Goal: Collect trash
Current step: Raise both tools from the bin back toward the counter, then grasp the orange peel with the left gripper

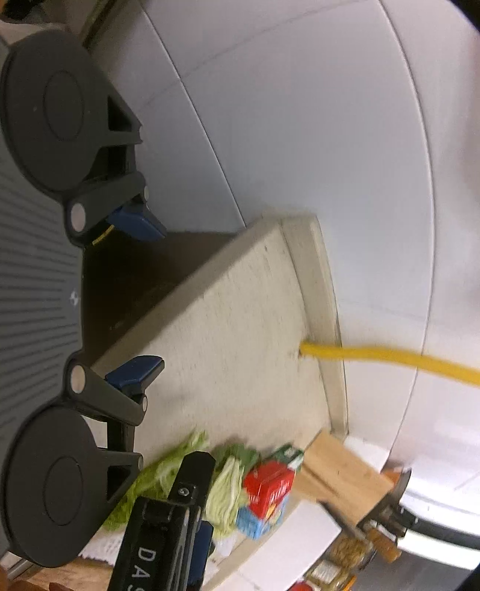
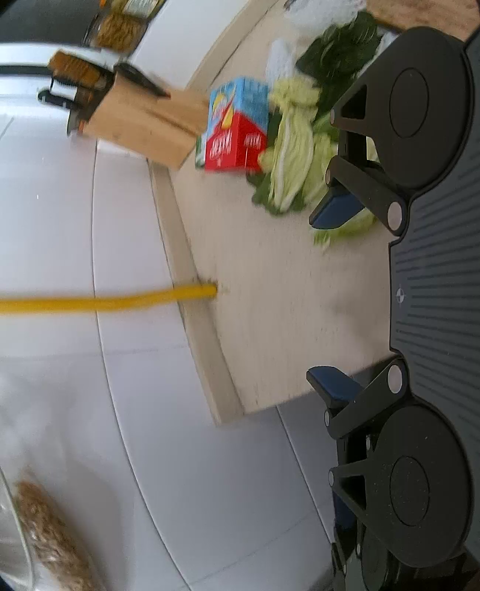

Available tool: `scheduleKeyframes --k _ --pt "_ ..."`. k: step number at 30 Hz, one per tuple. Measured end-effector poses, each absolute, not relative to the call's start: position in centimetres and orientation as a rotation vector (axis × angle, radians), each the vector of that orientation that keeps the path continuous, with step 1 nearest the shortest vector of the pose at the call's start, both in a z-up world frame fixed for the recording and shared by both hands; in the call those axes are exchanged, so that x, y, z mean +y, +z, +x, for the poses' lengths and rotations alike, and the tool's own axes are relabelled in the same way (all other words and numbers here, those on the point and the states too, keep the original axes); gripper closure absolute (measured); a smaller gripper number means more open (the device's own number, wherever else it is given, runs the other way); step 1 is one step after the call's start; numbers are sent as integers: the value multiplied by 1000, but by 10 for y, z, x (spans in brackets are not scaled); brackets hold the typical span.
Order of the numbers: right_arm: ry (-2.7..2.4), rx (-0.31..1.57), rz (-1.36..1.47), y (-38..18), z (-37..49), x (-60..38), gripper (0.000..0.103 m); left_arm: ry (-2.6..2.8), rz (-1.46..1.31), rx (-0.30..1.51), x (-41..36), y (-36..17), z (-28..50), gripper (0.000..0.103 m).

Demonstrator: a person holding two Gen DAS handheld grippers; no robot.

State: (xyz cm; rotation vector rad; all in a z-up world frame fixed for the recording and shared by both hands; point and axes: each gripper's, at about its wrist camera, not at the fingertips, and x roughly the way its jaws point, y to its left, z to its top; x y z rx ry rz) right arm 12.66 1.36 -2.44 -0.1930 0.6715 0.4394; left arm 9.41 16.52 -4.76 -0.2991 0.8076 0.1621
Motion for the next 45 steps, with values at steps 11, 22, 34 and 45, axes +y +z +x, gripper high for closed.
scheduleKeyframes --k 11,22,34,45 --pt "329 636 -178 -14 116 -31 13 60 -239 774 132 -30 98 39" --pt "186 645 -158 -12 99 -97 11 -60 -178 780 94 -25 96 34" --pt "176 728 -188 -33 71 -138 11 -158 -138 840 62 -38 97 33" --pt "256 722 -261 -48 51 -136 12 -258 -147 887 44 -50 89 33"
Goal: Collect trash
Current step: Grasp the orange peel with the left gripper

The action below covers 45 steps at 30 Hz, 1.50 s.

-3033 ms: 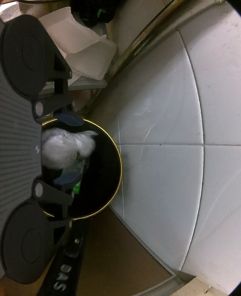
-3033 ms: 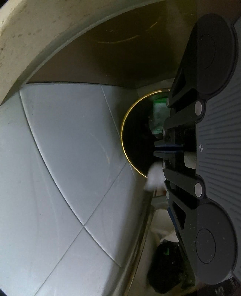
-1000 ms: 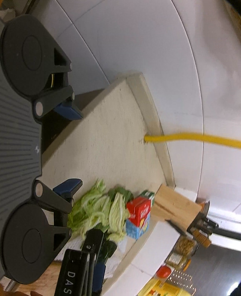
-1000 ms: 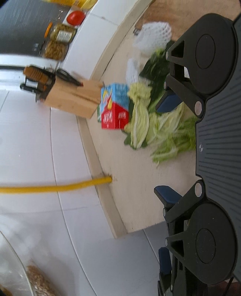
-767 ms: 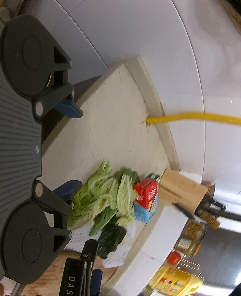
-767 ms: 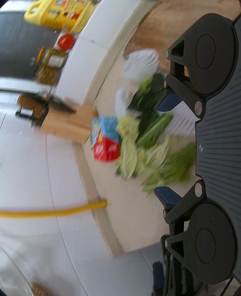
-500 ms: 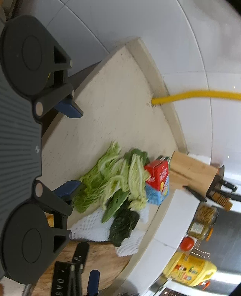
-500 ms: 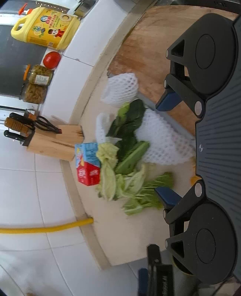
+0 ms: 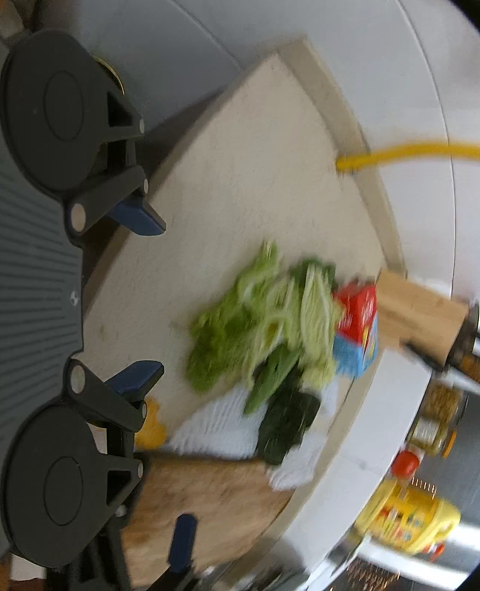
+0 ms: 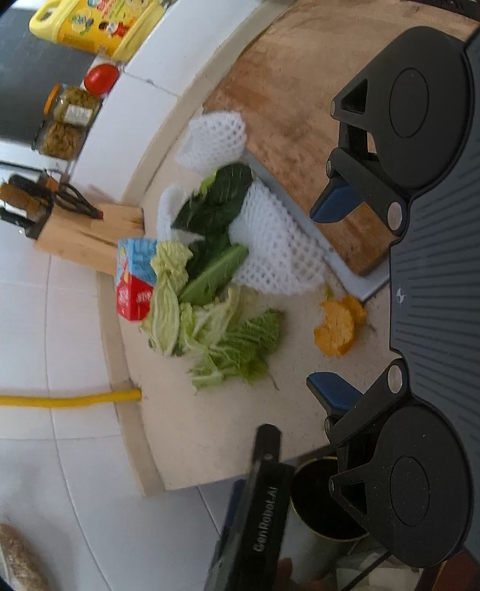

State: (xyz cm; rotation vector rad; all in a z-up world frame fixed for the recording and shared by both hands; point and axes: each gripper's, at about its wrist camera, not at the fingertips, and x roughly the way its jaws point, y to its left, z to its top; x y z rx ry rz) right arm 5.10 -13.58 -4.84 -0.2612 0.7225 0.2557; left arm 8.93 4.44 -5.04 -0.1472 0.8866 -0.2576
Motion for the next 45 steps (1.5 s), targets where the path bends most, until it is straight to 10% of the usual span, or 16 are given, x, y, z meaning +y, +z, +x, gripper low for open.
scheduleKeyframes --k 7,15,22,45 --pt "183 746 -219 -48 50 -179 31 -473 -99 899 2 -53 92 34" --pt "153 741 -156 -49 50 -202 30 -557 -52 907 -27 -62 101 37" --pt "143 745 -139 -49 63 -214 30 -587 42 924 -48 -74 106 74" --pt "284 737 -127 -46 120 -208 38 -550 79 894 -27 -51 102 96"
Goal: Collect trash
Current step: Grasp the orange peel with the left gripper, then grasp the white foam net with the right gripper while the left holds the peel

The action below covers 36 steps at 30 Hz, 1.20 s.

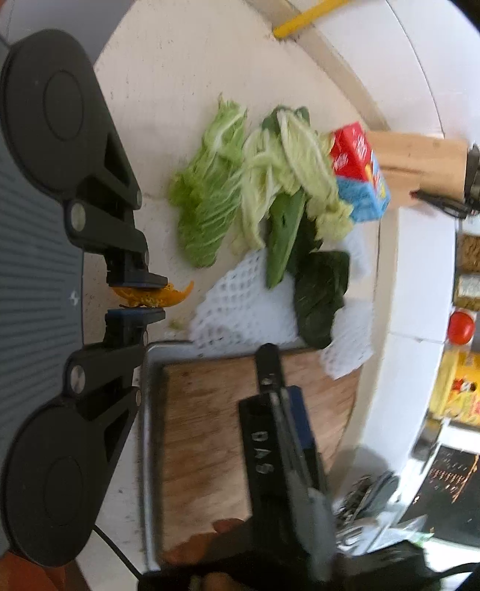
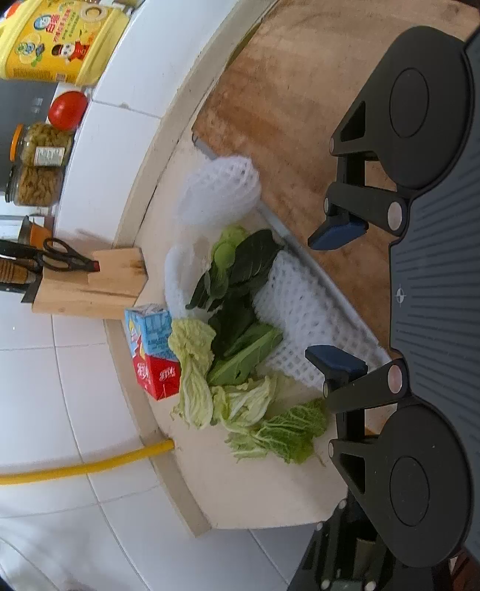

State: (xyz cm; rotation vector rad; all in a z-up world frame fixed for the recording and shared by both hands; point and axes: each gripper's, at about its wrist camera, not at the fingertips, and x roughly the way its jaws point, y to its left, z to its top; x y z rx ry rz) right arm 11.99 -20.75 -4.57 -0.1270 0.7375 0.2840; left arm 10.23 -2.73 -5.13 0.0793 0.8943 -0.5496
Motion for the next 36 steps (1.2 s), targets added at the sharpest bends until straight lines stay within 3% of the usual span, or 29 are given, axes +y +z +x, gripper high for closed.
scheduleKeyframes --k 12,18,26,31,36 --pt "351 756 -158 -54 141 -192 33 -464 -47 884 1 -42 104 96" --pt "358 730 -222 -59 153 -182 23 -453 -84 875 1 -41 105 96" --pt "372 829 -243 -77 170 -174 24 -426 -131 888 7 -45 109 96" --pt "411 852 -250 -74 168 -170 76 -425 -143 884 7 -44 110 96" --pt "501 910 -109 -52 157 -182 81 -430 -152 879 10 -42 109 96"
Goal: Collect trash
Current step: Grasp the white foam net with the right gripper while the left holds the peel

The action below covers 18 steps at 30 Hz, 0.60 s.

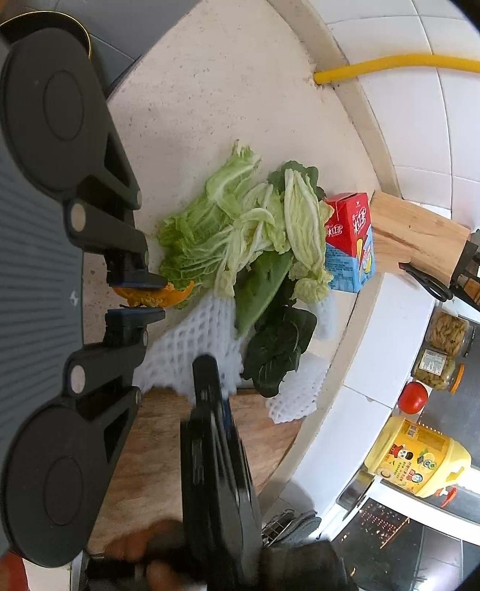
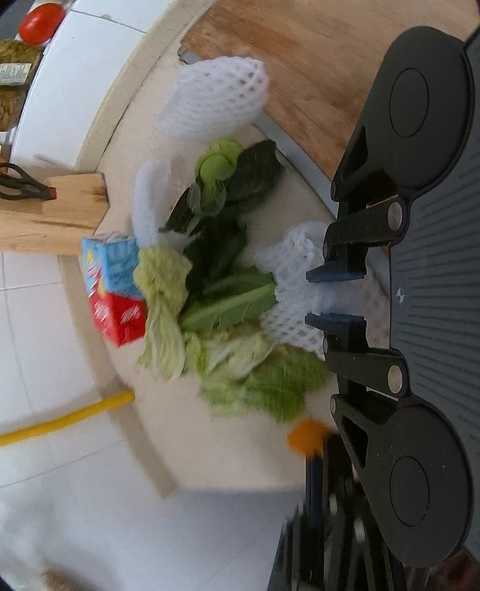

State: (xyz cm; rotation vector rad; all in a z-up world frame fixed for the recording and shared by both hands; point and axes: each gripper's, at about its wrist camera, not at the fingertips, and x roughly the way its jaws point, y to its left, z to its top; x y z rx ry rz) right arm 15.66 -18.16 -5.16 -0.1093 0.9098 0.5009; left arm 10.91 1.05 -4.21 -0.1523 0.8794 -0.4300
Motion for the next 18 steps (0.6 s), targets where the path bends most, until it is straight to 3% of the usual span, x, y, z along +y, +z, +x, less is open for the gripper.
scheduleKeyframes --k 5,8,11,12,13,15,18 --pt "559 893 -65 -31 136 -183 81 -435 -148 894 12 -48 112 96" --pt "503 880 -132 -42 137 -176 74 -443 -136 909 9 -54 113 96" --pt "486 893 -162 -55 138 -170 61 -437 -107 927 8 -60 114 95" --pt "478 881 -193 -57 136 -167 53 -435 -102 930 8 -61 114 94" --pt "479 870 -226 -58 134 -163 37 -437 -100 936 9 -63 113 92" --pt "469 837 -277 -59 130 -159 22 -440 -94 947 9 -65 113 88" --pt "481 828 -341 -61 127 -152 20 -434 -60 944 10 -66 108 80"
